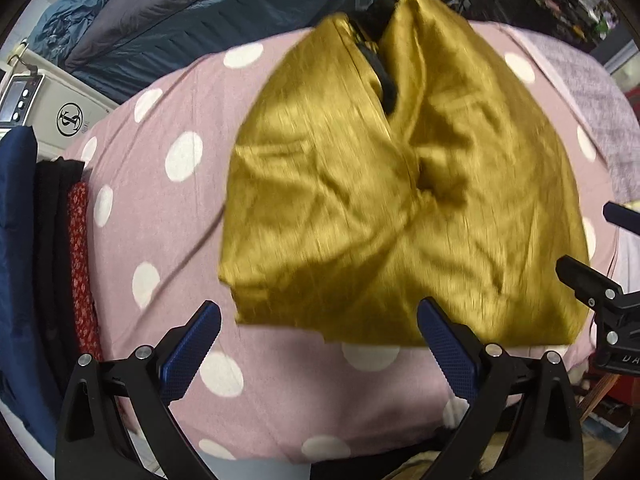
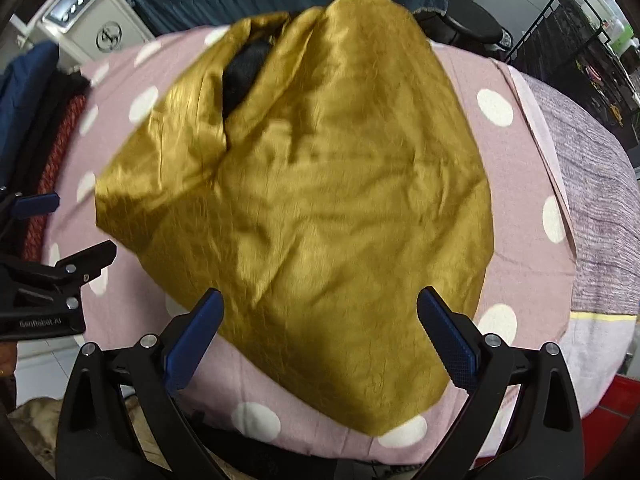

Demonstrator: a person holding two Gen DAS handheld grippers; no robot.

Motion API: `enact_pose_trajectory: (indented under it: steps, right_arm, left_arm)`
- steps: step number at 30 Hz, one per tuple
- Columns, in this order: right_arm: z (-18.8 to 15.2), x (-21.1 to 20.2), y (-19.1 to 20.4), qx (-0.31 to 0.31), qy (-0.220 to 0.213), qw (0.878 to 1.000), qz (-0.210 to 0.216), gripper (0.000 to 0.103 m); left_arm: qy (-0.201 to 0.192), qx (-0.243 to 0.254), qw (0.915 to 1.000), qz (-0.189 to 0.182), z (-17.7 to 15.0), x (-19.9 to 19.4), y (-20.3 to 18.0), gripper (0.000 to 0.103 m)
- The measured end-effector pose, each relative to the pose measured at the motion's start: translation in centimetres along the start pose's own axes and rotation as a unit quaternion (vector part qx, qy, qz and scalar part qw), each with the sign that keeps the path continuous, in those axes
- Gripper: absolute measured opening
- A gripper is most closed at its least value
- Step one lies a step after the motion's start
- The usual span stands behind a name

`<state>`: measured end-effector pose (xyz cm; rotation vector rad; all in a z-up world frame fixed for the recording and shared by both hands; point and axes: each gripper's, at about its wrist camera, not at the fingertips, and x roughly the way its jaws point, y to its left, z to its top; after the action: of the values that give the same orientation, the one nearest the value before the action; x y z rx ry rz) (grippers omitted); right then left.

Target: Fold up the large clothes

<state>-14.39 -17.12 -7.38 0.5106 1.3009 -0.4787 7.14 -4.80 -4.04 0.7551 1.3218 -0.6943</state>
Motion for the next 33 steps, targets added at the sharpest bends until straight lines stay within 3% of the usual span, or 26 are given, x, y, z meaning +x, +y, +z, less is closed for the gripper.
enact_pose_trajectory:
  steps: [6, 9, 12, 13, 14, 15, 16, 17, 19, 22, 26, 30, 33]
  right_arm:
    - [7.7, 1.5, -3.4, 0.047, -0.037, 0.997, 0.040, 0.096]
    - [12.0, 4.0, -4.2, 0.065, -0.028, 0.995, 0.065, 0.096]
    - [14.5, 6.9, -4.7, 0.093, -0.015, 0.992, 0.088, 0.096]
    - [15.1, 8.0, -4.6, 0.094, -0.006, 0.992, 0.088, 0.095]
    - [15.3, 9.3, -4.6, 0.098, 0.005, 0.992, 0.078, 0.087]
    - [15.2, 10.1, -4.6, 0.100, 0.011, 0.992, 0.075, 0.078]
    - [14.9, 10.6, -4.6, 0.099, 0.014, 0.991, 0.085, 0.053]
    - [14.5, 10.7, -4.5, 0.099, 0.015, 0.990, 0.100, 0.023]
    - [13.2, 9.7, -4.5, 0.092, 0.003, 0.987, 0.129, 0.008]
    - [10.4, 6.3, -4.0, 0.050, -0.016, 0.990, 0.130, 0.005]
    - [4.7, 1.6, -3.7, -0.001, -0.014, 0.988, 0.151, 0.004]
    - [-4.3, 0.7, -1.9, -0.030, 0.054, 0.981, 0.185, 0.004]
    - [-10.6, 2.1, 1.1, -0.051, 0.125, 0.967, 0.217, 0.004]
  left_arm:
    - [-0.008, -0.033, 0.9981, -0.051, 8.2, 1.2, 2.1, 0.097]
    - [0.009, -0.024, 0.9986, -0.047, 12.9, 4.0, 1.0, 0.093]
    - [0.028, -0.006, 0.9992, -0.029, 15.1, 7.1, -0.5, 0.086]
    - [0.035, -0.005, 0.9988, -0.033, 15.3, 7.8, -0.8, 0.075]
    - [0.042, -0.007, 0.9981, -0.044, 15.3, 8.5, -0.8, 0.060]
    - [0.047, -0.010, 0.9975, -0.051, 15.1, 9.1, -0.8, 0.055]
    - [0.044, -0.009, 0.9977, -0.050, 14.7, 9.2, -0.8, 0.043]
    - [0.037, -0.005, 0.9982, -0.048, 14.3, 9.0, -0.6, 0.029]
    - [0.019, 0.001, 0.9990, -0.040, 13.2, 8.0, -0.2, 0.016]
    - [-0.009, -0.007, 0.9989, -0.046, 10.7, 5.2, 1.6, 0.007]
    - [-0.028, -0.037, 0.9966, -0.068, 5.2, 1.9, 5.0, 0.007]
    - [-0.015, -0.072, 0.9938, -0.083, -2.3, 0.4, 7.8, 0.007]
    - [0.040, -0.103, 0.9909, -0.077, -9.3, 2.2, 8.1, 0.007]
